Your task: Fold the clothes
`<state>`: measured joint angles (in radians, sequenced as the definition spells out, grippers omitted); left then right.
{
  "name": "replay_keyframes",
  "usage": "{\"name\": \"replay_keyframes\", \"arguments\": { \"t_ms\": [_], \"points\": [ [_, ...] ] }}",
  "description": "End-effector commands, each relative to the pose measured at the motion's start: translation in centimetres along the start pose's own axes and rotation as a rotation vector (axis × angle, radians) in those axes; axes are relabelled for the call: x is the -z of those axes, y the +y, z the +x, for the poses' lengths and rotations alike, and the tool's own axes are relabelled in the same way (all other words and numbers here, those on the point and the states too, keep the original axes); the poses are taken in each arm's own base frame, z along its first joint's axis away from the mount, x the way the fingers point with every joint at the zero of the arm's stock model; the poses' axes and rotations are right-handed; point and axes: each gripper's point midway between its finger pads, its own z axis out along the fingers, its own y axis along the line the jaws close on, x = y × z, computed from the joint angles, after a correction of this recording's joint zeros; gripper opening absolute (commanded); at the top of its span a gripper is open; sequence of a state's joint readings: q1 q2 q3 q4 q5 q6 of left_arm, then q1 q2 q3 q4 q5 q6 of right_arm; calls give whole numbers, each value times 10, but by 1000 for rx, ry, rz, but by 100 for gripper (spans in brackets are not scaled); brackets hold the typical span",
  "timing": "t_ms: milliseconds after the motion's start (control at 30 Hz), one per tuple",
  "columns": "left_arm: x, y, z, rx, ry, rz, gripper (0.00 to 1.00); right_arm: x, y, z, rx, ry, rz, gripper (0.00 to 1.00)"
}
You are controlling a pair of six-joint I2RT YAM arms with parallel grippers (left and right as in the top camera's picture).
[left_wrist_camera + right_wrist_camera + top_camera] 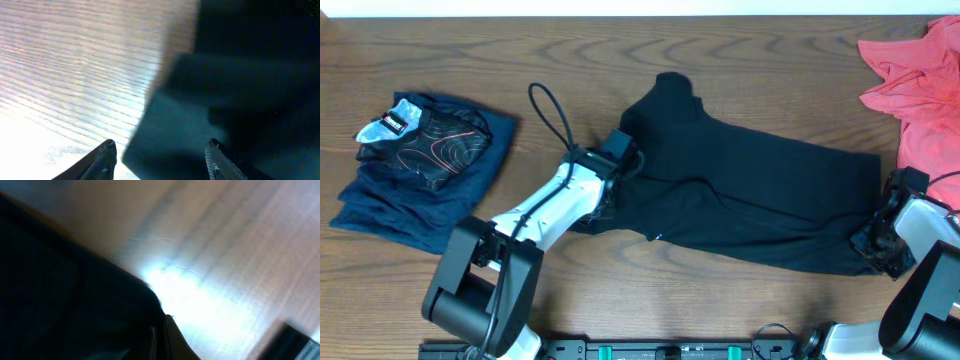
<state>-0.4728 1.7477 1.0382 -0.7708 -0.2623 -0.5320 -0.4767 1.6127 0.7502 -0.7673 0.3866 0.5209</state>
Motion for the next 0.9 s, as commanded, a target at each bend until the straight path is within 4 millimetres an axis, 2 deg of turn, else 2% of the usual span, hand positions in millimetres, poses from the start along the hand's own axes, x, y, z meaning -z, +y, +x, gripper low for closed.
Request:
{"name": "replay_keyframes", "arguments": {
  "t_ms": [0,100,200,333,433,600,767,867],
  "points": [
    [-8,14,-3,68,18,-25,59,-11,-16,8,-60,27,71,5],
    [3,18,-6,31,24,-15,54,-12,-11,7,-60,31,41,5],
    [32,4,-18,-82,-35,56,56,-12,-6,6,-65,32,13,6],
    [74,-44,-27,-348,-196,221,69,-12,-2,6,-69,34,-4,6],
    [86,-75,-18,-501,-255,269,76,-12,-2,6,-69,35,-6,6],
    [77,-117,11,-644,-221,324,78,-12,-2,6,-61,35,-6,6],
    [50,-135,34,-704,-132,319,78,-12,-2,6,-62,33,-7,6],
    [41,-138,36,-710,-116,312,77,-12,-2,6,-63,33,-8,6]
  ]
}}
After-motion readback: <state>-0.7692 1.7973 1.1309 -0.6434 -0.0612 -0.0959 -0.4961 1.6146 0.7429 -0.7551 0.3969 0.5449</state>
